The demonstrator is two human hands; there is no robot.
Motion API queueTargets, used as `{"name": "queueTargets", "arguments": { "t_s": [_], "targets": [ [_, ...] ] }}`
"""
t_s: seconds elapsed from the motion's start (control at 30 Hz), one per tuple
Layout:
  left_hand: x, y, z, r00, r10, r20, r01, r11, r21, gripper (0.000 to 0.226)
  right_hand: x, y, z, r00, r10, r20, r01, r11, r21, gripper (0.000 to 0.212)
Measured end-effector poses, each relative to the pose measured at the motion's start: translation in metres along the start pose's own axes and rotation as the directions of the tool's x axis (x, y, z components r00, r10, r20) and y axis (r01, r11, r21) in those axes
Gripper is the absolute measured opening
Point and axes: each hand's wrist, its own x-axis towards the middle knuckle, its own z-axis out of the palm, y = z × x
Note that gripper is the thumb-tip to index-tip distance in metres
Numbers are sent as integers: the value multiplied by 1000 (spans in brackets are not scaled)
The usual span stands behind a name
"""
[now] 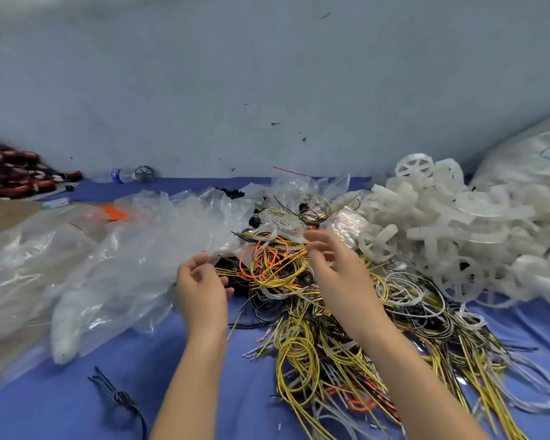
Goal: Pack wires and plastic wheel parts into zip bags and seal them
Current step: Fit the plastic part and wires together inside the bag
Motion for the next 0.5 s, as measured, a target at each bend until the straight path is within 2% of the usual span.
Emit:
{"name": "queueTargets", "arguments": {
  "t_s": [0.13, 0.2, 0.23, 0.3, 0.37, 0.43, 0.5],
  "targets": [
    [8, 1, 12, 983, 138, 123, -162, 962, 217, 22, 10, 3, -11, 998, 29, -54, -25, 996, 82, 22],
    [7, 1, 11, 954, 276, 115, -298, 893, 337, 22, 10, 6, -14, 996, 53, -70, -47, 995, 93, 23],
    [7, 2, 9, 926, 366, 99, -370, 819, 439, 24, 10, 7, -16, 995, 59, -74, -53, 995, 86, 24],
    [7, 3, 4, 847, 517, 126, -456, 583, 672, 28, 9, 9, -17, 996, 58, -74, -54, 997, 57, 25],
    [9, 1, -1, 826, 518, 223, -469, 413, 781, 32, 7, 10, -18, 997, 24, -72, -26, 999, -24, 24],
    [16, -4, -8, 846, 440, 301, -471, 352, 809, 35, 7, 11, -20, 997, -24, -74, 15, 993, -117, 25],
    [23, -8, -18, 859, 398, 321, -463, 340, 818, 38, 7, 9, -20, 996, -46, -74, 34, 987, -159, 26]
  ]
}}
